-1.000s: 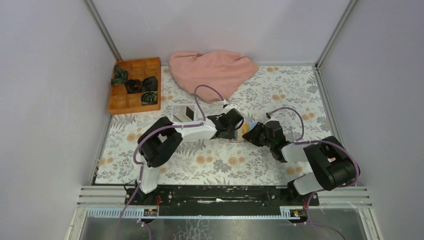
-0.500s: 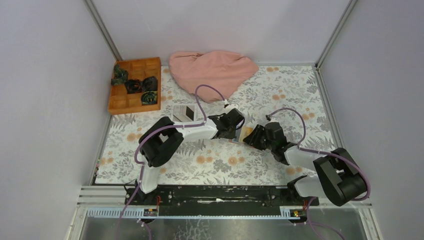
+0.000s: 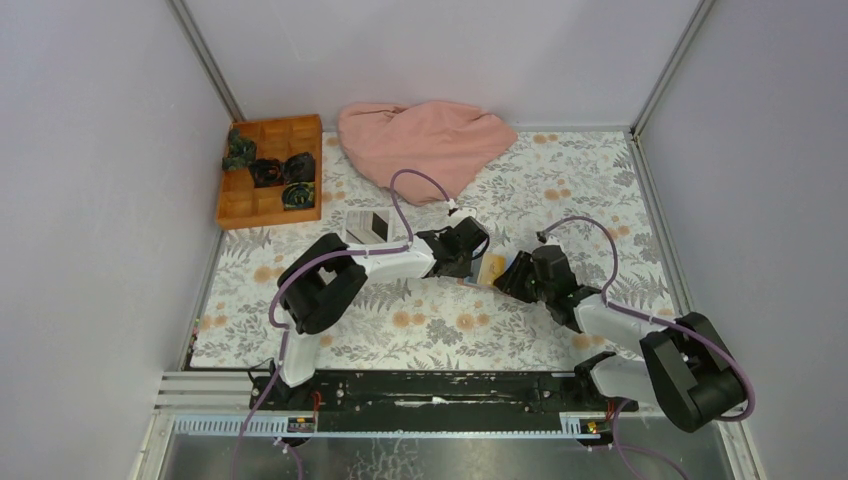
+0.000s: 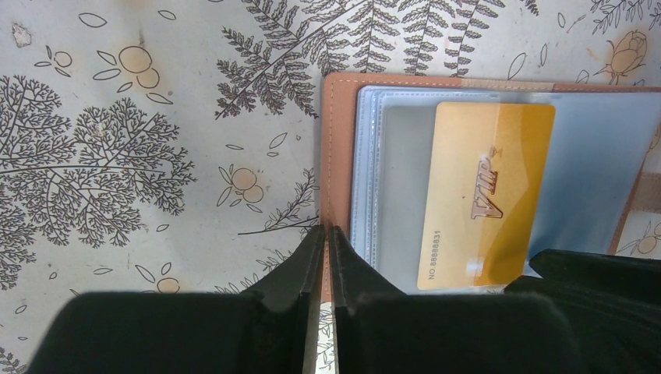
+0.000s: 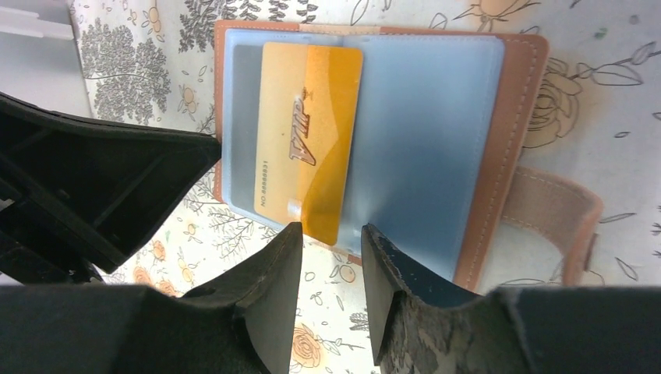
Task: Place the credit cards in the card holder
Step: Insert the credit card into the card holder.
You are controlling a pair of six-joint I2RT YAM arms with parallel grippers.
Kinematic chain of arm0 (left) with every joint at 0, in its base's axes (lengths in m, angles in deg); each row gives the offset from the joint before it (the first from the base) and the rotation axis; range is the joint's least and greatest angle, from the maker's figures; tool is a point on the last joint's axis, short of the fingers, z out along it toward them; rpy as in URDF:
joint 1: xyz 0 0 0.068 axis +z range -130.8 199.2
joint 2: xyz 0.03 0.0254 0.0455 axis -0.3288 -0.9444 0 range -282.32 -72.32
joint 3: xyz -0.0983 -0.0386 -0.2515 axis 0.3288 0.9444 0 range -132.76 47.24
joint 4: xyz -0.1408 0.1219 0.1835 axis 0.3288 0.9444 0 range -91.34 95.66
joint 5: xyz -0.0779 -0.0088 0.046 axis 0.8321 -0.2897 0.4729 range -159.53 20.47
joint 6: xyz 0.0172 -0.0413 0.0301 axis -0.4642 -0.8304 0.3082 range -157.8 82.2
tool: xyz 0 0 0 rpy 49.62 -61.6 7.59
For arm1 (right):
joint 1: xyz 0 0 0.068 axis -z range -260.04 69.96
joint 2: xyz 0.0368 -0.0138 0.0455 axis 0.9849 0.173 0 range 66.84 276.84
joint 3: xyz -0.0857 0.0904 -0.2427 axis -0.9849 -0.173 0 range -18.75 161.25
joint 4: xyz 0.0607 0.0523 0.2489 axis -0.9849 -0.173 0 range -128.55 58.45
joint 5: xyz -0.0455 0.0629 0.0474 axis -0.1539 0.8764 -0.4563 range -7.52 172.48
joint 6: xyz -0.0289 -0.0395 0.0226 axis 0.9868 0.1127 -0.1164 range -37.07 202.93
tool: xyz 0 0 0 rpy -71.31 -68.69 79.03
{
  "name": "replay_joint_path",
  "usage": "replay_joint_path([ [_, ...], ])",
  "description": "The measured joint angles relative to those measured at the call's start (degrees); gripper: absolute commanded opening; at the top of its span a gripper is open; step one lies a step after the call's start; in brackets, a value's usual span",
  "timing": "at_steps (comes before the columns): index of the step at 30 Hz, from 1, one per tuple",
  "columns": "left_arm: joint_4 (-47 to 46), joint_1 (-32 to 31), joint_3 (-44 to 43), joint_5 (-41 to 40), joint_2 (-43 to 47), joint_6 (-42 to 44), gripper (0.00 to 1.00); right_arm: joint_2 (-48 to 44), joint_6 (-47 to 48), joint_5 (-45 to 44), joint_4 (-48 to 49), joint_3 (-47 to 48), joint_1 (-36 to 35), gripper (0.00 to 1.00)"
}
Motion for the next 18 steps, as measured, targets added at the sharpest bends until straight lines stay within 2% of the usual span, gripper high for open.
replay_joint_path([
  [12,0.0,0.0,0.0,0.0,0.0,0.0,0.11,-2.25,2.45,-6.58,-6.34,1.14,-0.02,0.14],
  [18,0.0,0.0,0.0,0.0,0.0,0.0,0.11,0.92,3.41,-7.52,-6.71,3.34,-0.02,0.1],
])
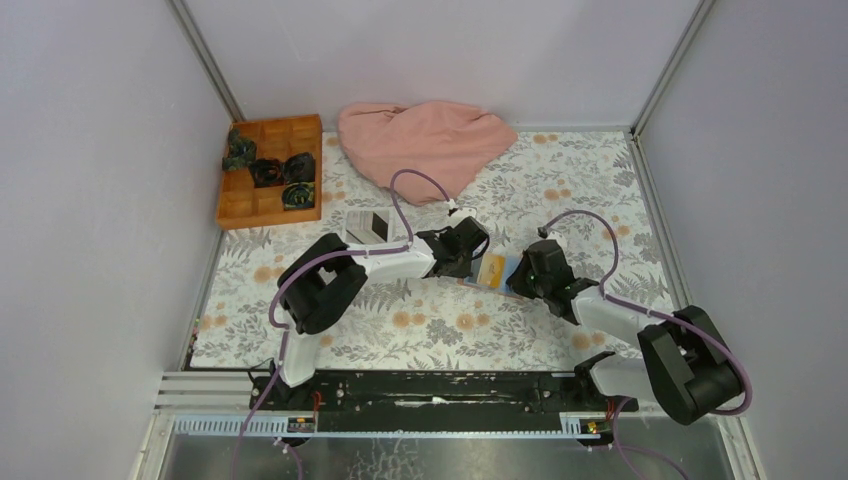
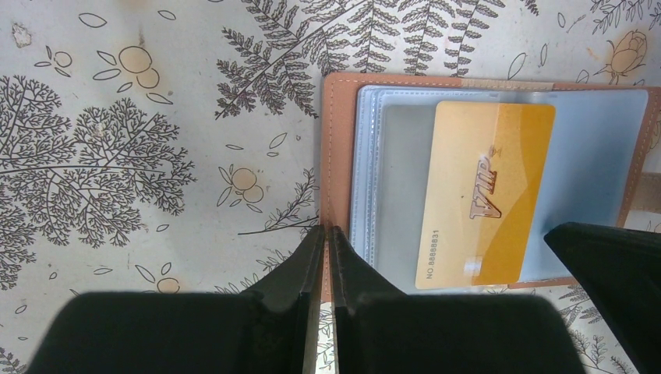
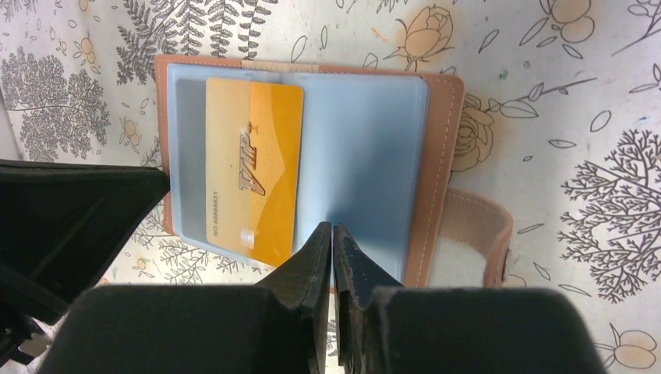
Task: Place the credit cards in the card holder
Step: Insert the credit card into the card holder.
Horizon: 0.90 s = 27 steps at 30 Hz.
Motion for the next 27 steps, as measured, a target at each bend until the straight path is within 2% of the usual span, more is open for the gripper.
replay_joint_path([
  [27,0.13,-0.11,-0.24,-0.17,-0.17,0.13,0.11,7.13,0.81,-0.02,4.04,3.89,-0.68,0.05],
])
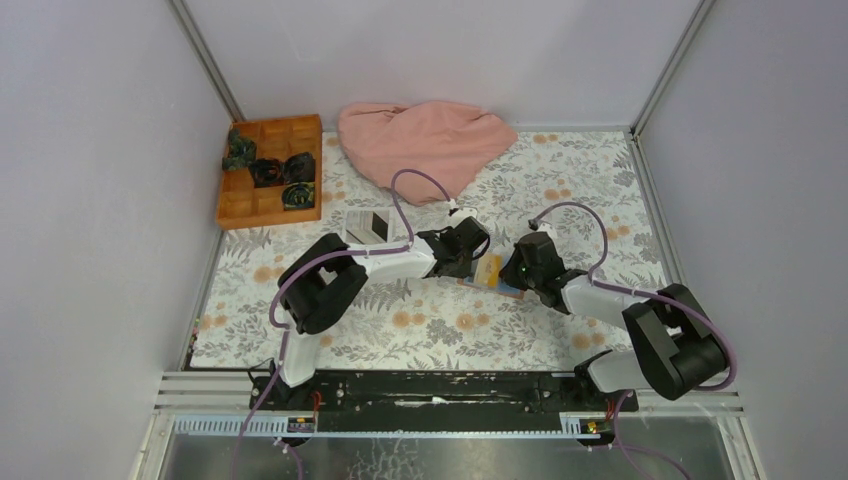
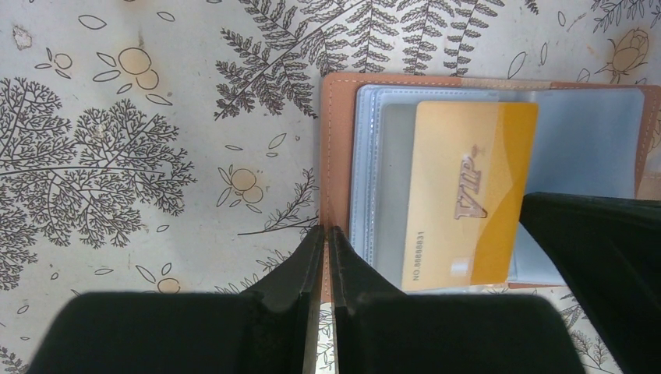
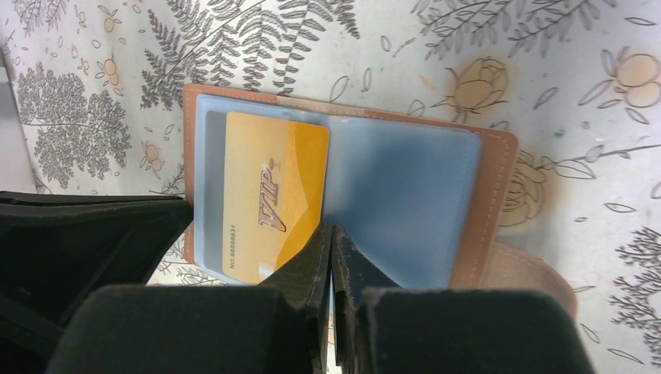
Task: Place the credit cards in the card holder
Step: Insert the credit card into the card holder.
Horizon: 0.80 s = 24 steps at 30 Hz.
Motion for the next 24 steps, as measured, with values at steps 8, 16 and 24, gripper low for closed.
replay_joint_path([
  [8,0.07,-0.09,-0.07,-0.04,-0.02,0.24,0.11,1.84,-0.02,-0.42,-0.02,1.4,-2.36,0.04],
  [16,0.39,-0.44,-0.37,-0.26,-0.22,0.28,0.11,2.47,-0.02,-0.79,-0.52,2.25,-2.93,0.03],
  [24,0.42,-0.7,-0.39,-0.74,-0.24,0.28,0.11,3.45,0.0,-2.45,-1.88,3.82,-4.31,0.02],
])
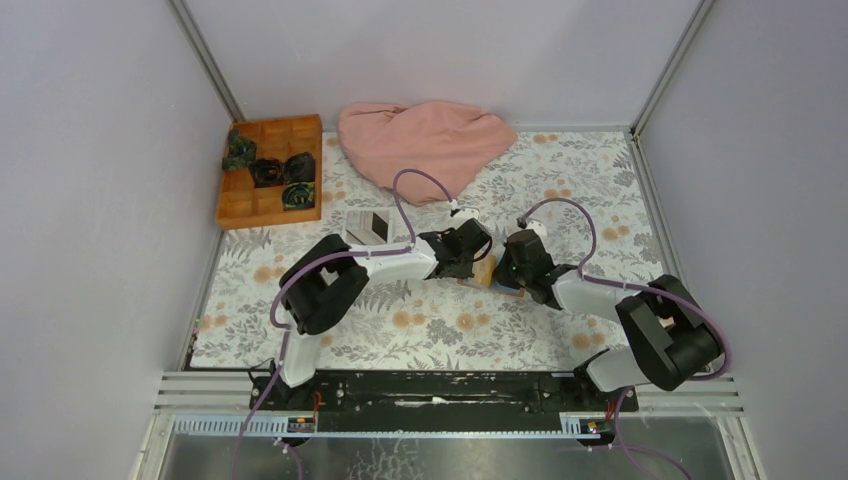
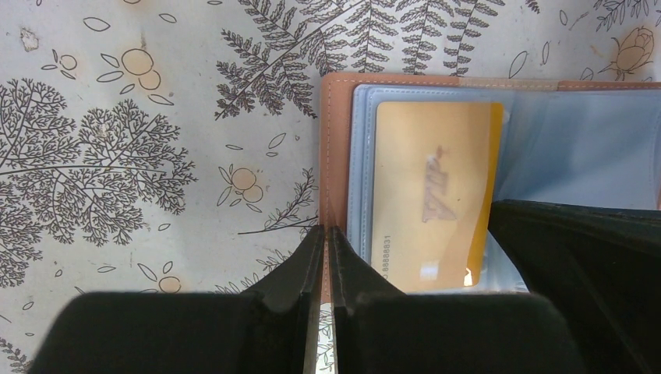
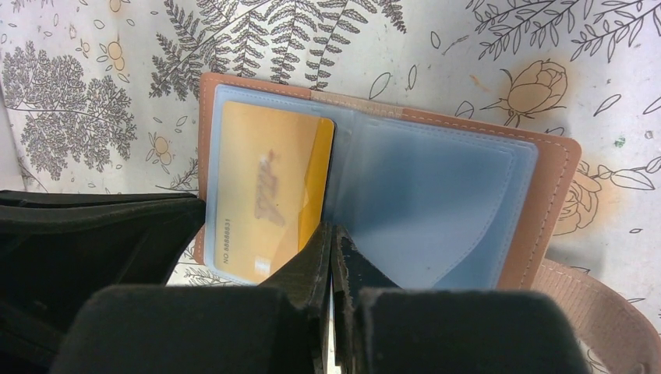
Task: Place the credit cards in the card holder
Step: Insert the credit card into the card holder.
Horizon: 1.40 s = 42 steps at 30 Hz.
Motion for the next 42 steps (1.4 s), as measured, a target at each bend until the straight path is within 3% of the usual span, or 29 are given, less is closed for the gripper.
replay_joint_path([
  [12,0.02,-0.24,-0.02,-0.57,-0.04,0.02,0.11,0.63,0.02,-1.33,-2.03,1.53,-0.98,0.02],
  [26,0.7,-0.42,-0.28,-2.34,-0.09,0.07,0.3,-0.26,0.22,-3.72,-3.43,1.84,-2.01,0.09],
  [35,2.29,-0.85,-0.31,-4.15,0.42,-0.07,0.35,-1.33,0.63,-4.02,-4.68,2.01,-2.27,0.11],
  [42,4.46,-1.09,-0.31,-6.93,3.19,-0.07,0.41,-3.43,0.83,-4.52,-5.44,2.01,-2.36,0.2],
])
